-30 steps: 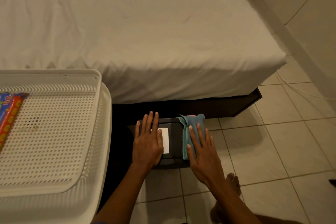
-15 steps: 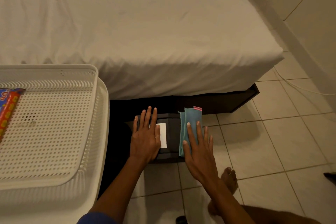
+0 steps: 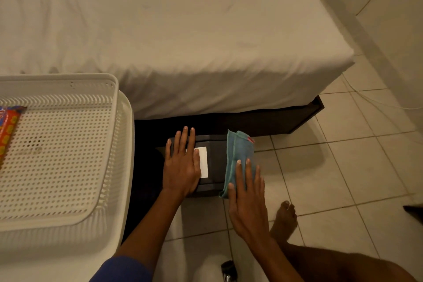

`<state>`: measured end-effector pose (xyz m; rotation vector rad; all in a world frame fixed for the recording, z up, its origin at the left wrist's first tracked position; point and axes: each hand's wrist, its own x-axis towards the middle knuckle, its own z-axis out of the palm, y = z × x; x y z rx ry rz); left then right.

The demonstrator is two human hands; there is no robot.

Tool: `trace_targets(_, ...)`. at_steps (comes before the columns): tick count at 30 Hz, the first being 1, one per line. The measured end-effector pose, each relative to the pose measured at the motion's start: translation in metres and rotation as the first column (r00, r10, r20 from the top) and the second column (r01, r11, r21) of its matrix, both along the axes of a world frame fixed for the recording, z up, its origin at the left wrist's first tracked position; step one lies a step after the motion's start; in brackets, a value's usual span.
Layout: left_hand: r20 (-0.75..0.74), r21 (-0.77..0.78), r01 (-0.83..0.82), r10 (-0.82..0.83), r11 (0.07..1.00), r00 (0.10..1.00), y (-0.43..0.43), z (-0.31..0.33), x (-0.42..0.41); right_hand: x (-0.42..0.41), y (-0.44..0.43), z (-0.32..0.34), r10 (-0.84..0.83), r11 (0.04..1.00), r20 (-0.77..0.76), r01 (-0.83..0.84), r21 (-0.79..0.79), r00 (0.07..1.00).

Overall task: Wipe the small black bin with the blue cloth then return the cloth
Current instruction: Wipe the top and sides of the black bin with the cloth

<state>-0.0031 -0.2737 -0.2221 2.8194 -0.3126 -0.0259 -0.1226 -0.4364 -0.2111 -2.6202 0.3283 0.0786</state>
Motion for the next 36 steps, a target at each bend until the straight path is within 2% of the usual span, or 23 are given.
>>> trace_targets(4,0.012,0.016,0.025,-0.025,1.000,1.000,0.002,0.000,-0.001,-0.020,0.018,-0.003,0.014,1.000,-0.018,-0.014,0.026,1.000)
trace_targets(8,-0.004,0.021,0.029,-0.029,0.999,1.000,0.004,0.000,0.000,-0.011,-0.001,-0.007,0.117,0.993,0.017,-0.116,-0.032,0.993)
trace_targets(13,-0.002,0.024,0.025,-0.025,0.999,1.000,0.003,0.000,0.001,0.008,0.007,-0.008,-0.001,1.000,0.029,0.001,0.016,1.000)
trace_targets(22,0.005,0.011,-0.026,0.026,1.000,1.000,0.000,-0.001,0.001,0.036,0.014,-0.010,-0.100,0.993,0.059,0.104,-0.054,0.993)
trace_targets(26,-0.013,-0.017,-0.030,0.030,0.999,0.999,-0.001,0.000,0.000,0.014,0.024,-0.007,-0.051,0.991,0.080,0.061,-0.118,0.995)
trace_targets(29,-0.002,0.016,-0.007,0.007,1.000,1.000,0.001,-0.001,0.001,0.011,0.026,-0.005,-0.015,0.994,0.076,0.024,-0.109,0.997)
trace_targets(36,0.002,0.022,0.003,-0.003,1.000,1.000,0.002,-0.001,0.000,0.072,0.006,-0.004,-0.004,0.995,0.062,0.010,-0.102,0.998)
